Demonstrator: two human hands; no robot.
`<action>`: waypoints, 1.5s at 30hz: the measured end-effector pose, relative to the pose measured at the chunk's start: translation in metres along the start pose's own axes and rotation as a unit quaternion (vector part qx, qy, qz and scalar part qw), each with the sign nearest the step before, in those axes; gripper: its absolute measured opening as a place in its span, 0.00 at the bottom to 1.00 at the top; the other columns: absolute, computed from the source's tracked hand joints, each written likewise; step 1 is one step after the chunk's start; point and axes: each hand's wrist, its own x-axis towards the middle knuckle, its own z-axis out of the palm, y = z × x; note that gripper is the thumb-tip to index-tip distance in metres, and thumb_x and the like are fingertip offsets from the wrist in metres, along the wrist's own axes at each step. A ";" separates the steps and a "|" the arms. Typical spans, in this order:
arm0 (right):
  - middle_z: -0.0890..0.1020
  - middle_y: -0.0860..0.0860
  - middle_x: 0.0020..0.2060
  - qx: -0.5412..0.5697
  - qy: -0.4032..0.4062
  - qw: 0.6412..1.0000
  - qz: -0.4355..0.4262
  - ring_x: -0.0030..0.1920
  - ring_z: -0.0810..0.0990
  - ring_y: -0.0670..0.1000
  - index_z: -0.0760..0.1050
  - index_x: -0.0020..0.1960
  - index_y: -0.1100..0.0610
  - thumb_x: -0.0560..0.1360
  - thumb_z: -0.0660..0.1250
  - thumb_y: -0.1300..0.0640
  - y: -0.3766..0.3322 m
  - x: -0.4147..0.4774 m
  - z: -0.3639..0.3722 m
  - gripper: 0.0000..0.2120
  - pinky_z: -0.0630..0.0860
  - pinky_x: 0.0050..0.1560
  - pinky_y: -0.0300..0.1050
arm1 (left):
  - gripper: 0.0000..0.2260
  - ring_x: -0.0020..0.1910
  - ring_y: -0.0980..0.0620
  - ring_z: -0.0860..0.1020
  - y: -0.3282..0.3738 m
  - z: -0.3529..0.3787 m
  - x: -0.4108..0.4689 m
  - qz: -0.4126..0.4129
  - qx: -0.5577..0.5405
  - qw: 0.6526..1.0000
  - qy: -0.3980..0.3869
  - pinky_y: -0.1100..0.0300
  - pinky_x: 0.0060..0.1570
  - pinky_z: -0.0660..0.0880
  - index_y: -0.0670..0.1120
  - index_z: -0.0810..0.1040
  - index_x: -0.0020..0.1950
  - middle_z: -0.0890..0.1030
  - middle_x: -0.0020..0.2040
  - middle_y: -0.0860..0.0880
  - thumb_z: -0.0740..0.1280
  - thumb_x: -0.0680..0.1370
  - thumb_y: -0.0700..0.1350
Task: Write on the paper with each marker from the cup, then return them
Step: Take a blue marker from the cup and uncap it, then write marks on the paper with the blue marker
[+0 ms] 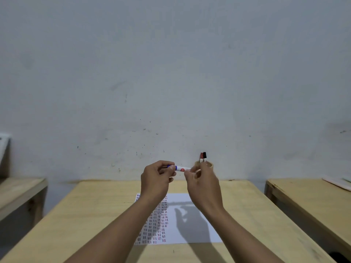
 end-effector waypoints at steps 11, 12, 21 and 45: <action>0.77 0.51 0.29 0.543 -0.117 0.750 0.359 0.24 0.74 0.43 0.78 0.44 0.62 0.78 0.71 0.58 -0.011 -0.004 0.023 0.08 0.75 0.24 0.32 | 0.05 0.43 0.50 0.86 -0.009 -0.020 -0.008 -0.014 0.055 0.997 -0.049 0.48 0.50 0.83 0.47 0.86 0.45 0.87 0.40 0.47 0.71 0.79 0.43; 0.77 0.51 0.29 0.540 -0.117 0.757 0.349 0.25 0.74 0.43 0.78 0.45 0.63 0.79 0.71 0.58 -0.011 -0.005 0.025 0.08 0.75 0.25 0.33 | 0.06 0.43 0.49 0.86 -0.010 -0.023 -0.009 -0.016 0.058 0.997 -0.043 0.48 0.50 0.84 0.47 0.86 0.44 0.87 0.39 0.47 0.70 0.79 0.44; 0.77 0.50 0.31 0.449 -0.114 0.841 0.280 0.28 0.73 0.43 0.79 0.43 0.59 0.78 0.71 0.57 -0.001 -0.009 0.042 0.07 0.75 0.29 0.35 | 0.03 0.39 0.53 0.85 -0.025 -0.055 -0.004 -0.026 0.172 0.984 0.025 0.56 0.42 0.81 0.50 0.85 0.42 0.86 0.35 0.49 0.75 0.74 0.47; 0.80 0.55 0.37 0.298 -0.149 0.915 0.229 0.33 0.78 0.48 0.81 0.49 0.63 0.79 0.69 0.60 0.025 -0.018 0.061 0.06 0.78 0.32 0.37 | 0.17 0.54 0.43 0.79 -0.095 -0.110 -0.003 -0.061 0.460 0.883 0.074 0.55 0.47 0.71 0.49 0.75 0.71 0.84 0.57 0.49 0.61 0.82 0.47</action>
